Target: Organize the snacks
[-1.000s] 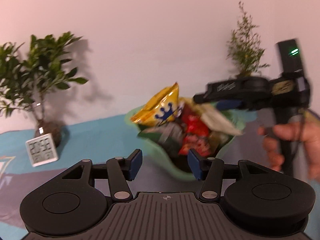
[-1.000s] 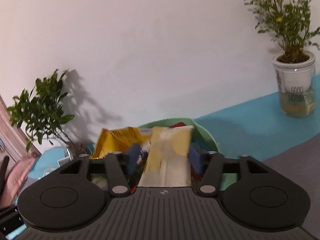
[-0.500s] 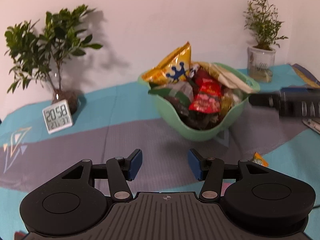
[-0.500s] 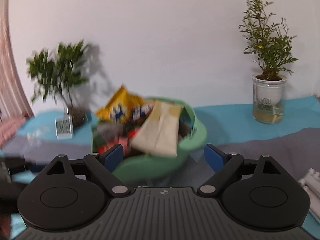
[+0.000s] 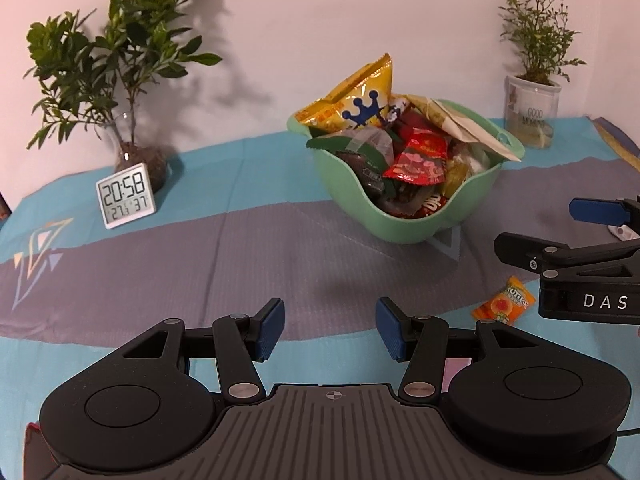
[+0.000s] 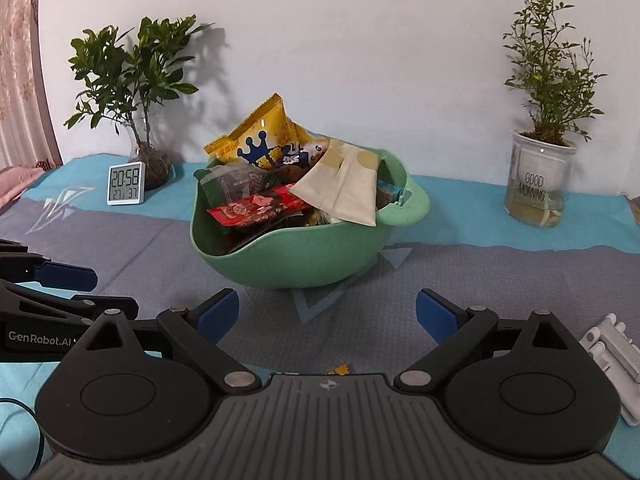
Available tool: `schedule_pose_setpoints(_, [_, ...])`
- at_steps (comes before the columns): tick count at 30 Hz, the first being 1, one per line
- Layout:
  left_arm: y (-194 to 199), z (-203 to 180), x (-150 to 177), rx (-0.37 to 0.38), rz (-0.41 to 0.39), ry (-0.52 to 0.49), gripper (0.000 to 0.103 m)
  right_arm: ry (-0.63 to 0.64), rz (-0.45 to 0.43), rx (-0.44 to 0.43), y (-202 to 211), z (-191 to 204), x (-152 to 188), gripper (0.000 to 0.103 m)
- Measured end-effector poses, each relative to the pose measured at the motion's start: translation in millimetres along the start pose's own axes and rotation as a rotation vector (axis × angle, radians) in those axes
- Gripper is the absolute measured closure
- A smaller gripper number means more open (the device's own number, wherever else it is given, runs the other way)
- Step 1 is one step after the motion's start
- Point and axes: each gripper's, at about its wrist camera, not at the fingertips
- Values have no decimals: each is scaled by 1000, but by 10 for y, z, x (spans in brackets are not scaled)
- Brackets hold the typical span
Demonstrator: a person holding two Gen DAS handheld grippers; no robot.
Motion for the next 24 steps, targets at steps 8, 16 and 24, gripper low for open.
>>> schedule_pose_setpoints(8, [41, -26, 9, -3, -3, -9, 0, 18, 6, 7, 33, 43, -9, 5])
schedule_pose_setpoints(16, [60, -33, 33, -19, 12, -14, 0, 42, 6, 13, 54, 101, -6, 4])
schedule_pose_setpoints(24, [118, -42, 36, -21, -5, -23, 0, 41, 1, 11, 93, 112, -11, 4])
Point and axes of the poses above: each gripper's, at about its wrist camera, not at the fingertips, and y roughly against the way its jaws point, z to its left, x to its underside, and after that the axes turned 4 degrees about -y, right-handed
